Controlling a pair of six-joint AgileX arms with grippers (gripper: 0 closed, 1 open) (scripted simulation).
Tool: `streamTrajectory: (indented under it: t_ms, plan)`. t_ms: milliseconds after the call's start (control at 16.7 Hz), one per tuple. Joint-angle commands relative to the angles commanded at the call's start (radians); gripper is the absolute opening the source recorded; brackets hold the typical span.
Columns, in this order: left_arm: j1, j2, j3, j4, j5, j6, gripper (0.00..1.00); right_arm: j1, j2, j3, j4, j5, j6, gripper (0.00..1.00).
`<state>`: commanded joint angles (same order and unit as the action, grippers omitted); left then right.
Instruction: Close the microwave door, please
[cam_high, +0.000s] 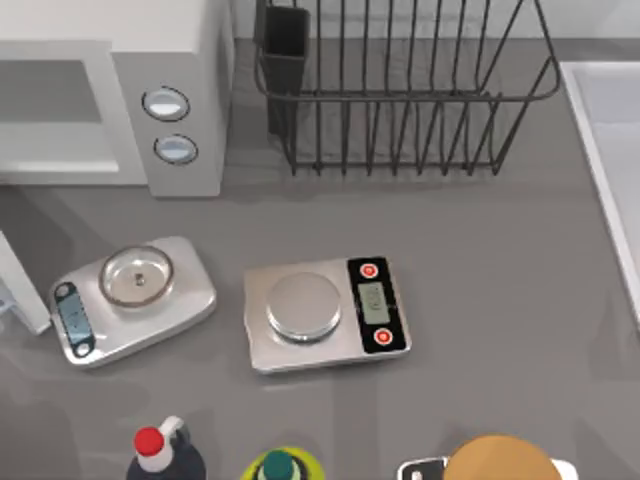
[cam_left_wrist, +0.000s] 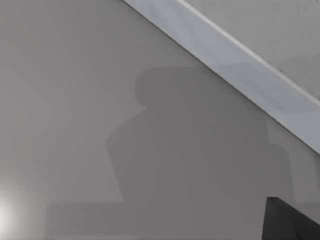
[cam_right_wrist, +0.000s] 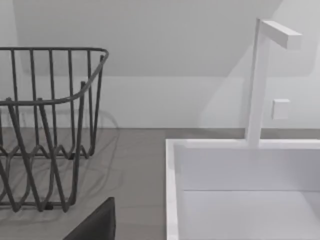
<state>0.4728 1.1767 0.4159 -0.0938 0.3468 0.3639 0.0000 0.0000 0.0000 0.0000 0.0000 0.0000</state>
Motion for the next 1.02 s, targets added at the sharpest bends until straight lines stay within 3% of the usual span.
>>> streamTrajectory:
  t_ms: [240, 660, 1020]
  plan:
    - [-0.115, -0.051, -0.039, 0.017, -0.095, -0.082, 0.00, 0.000, 0.000, 0.000, 0.000, 0.000, 0.000, 1.00]
    - [-0.494, -0.139, -0.074, 0.022, -0.340, -0.352, 0.00, 0.000, 0.000, 0.000, 0.000, 0.000, 0.000, 1.00]
    - [-0.556, -0.135, -0.078, 0.009, -0.384, -0.410, 0.00, 0.000, 0.000, 0.000, 0.000, 0.000, 0.000, 1.00]
